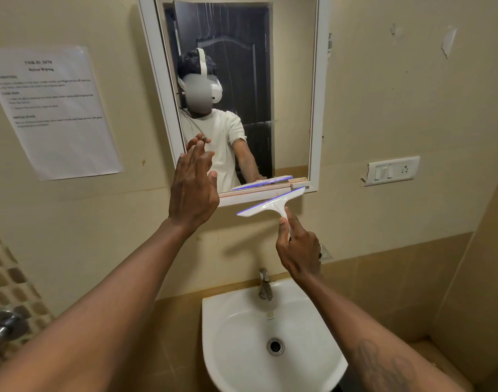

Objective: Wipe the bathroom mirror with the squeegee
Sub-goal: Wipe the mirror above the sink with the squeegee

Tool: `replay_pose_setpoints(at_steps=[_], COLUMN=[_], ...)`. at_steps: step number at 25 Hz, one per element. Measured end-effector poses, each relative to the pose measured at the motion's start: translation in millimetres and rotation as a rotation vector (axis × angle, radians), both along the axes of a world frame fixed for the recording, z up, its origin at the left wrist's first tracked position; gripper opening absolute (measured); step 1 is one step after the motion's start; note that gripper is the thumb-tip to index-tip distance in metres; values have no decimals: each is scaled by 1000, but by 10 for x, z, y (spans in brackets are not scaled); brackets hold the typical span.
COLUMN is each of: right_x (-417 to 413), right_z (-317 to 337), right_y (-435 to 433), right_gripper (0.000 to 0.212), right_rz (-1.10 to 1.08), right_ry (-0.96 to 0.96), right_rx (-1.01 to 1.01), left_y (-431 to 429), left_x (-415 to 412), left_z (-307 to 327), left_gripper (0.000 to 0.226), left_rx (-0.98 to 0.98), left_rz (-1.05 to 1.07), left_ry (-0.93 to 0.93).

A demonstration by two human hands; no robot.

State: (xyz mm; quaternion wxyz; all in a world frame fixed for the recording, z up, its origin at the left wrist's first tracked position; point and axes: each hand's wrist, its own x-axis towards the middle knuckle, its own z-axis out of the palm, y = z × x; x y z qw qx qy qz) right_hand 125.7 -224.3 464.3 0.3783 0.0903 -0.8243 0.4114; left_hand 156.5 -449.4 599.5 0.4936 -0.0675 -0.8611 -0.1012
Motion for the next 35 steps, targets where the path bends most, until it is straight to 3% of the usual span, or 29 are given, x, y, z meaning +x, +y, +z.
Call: replay_pose_setpoints(at_steps=[4,11,15,18,22,25,30,35], right_x=[-58,-162,-293,-411,-521,-608,-702,-855], right_z=[55,562,1233,1901,2760,3282,3974,4312], right_y=[25,-61,-171,-279,-415,-499,-587,-614], right_gripper=[24,29,40,53,44,50,57,61], right_rz=[-42,55,218,197,257,298,252,206], right_ry=[6,162,382,438,596,689,854,914], right_rx=[16,103,277,406,532,649,903,988], left_y=[-15,-101,-174,-235,-276,-306,-373,-385], left_x=[28,61,76,88,87,113,166,147], left_z=[55,376,689,989,1439,1775,2147,2256], left_gripper=[43,41,45,45,43,49,58,58], left_rx=[-4,-27,-18,14,13,17,9,-13], left_rz=[2,8,5,25,33,58,117,159], left_ry=[-9,23,97,174,288,323,373,381])
